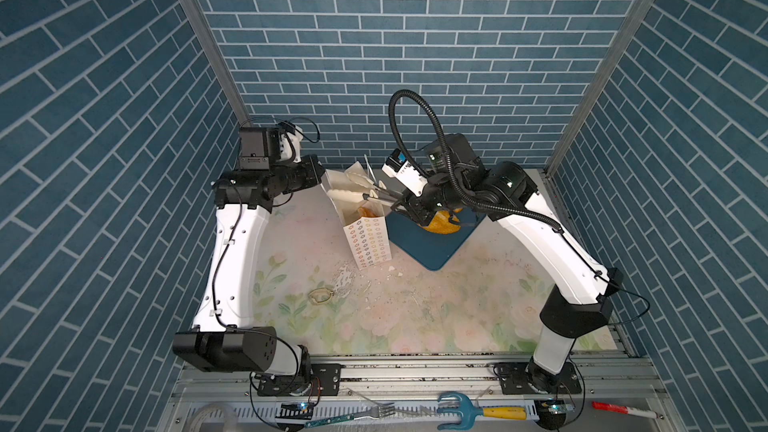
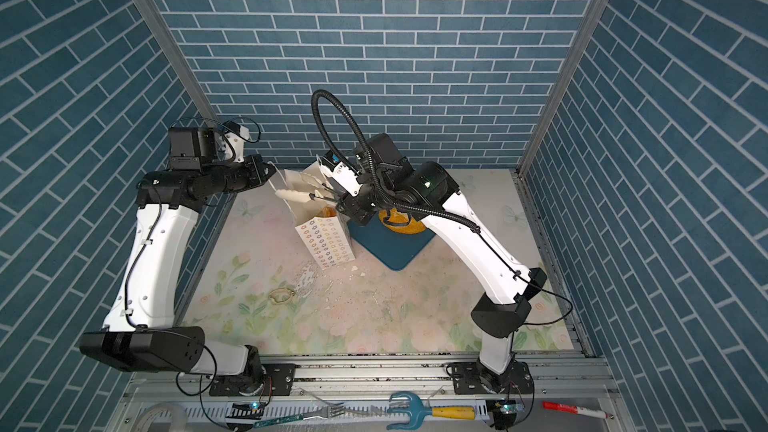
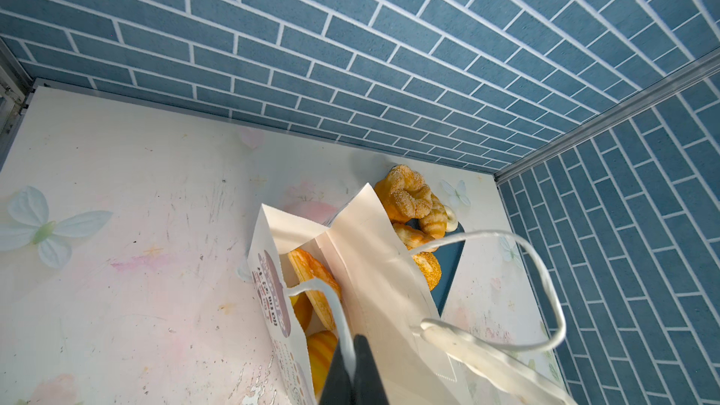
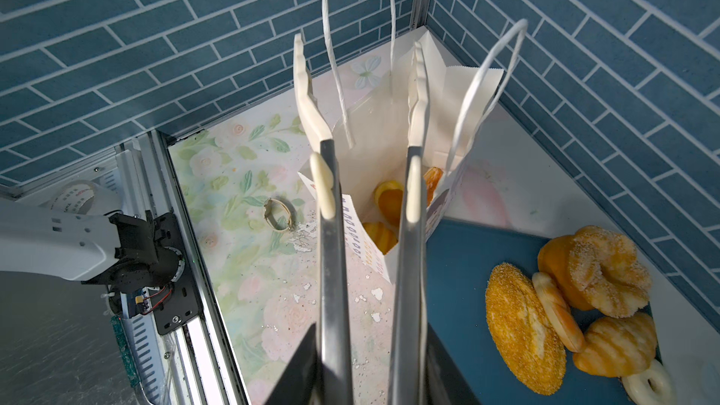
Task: Place the fake bread into the paper bag
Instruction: 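Withdraw the tongs with the right gripper back over the tray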
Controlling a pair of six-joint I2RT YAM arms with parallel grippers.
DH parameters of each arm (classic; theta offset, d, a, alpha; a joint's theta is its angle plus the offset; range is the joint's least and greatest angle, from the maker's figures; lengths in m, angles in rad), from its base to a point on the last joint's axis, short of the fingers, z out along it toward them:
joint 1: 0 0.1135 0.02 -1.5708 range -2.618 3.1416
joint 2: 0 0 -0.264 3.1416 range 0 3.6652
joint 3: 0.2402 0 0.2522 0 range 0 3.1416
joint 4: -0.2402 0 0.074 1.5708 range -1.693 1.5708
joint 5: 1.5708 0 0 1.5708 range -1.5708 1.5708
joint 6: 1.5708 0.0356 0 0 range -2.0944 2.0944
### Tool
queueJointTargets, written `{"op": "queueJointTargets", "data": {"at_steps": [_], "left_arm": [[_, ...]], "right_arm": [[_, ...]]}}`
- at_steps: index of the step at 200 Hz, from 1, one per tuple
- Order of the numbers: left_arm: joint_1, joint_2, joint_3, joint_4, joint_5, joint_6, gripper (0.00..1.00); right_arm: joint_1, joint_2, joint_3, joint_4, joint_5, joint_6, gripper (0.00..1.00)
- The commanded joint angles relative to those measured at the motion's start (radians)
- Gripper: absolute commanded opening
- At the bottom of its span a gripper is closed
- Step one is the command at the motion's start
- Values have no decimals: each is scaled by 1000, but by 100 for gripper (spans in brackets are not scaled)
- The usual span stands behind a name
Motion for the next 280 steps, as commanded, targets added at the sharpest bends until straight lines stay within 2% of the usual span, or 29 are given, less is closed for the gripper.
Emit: {"op": "queueJointTargets", "data": {"at_steps": [1,44,69,102,146,181,228,255,280], "left_arm": [[16,-3,2,-1,9,25,0],[44,-10,-14,-6,13,26,0],[48,-6,-9,-3,14,26,0],[64,-5,11,-11,17,28,0],[87,-18,4,-15,18,27,0],[104,-24,9,-12,30,31,0],[107,-13,3,-7,42,30,0],[107,-22,-18,-6,42,29,0],[107,-40,-42,-5,36,27,0]], "right_arm": [[-5,-14,27,59,-20,23,37],[-6,-93,44,139,17,28,38],[-7,-154,-20,192,41,7,38],[-37,-227,-101,207,143,-2,38],[-118,-363,-301,254,238,35,38],[-257,-461,-561,269,300,73,38],[-370,-442,-833,277,278,100,41],[-414,-381,-890,266,247,97,42],[-429,-348,-899,282,290,66,41]]}}
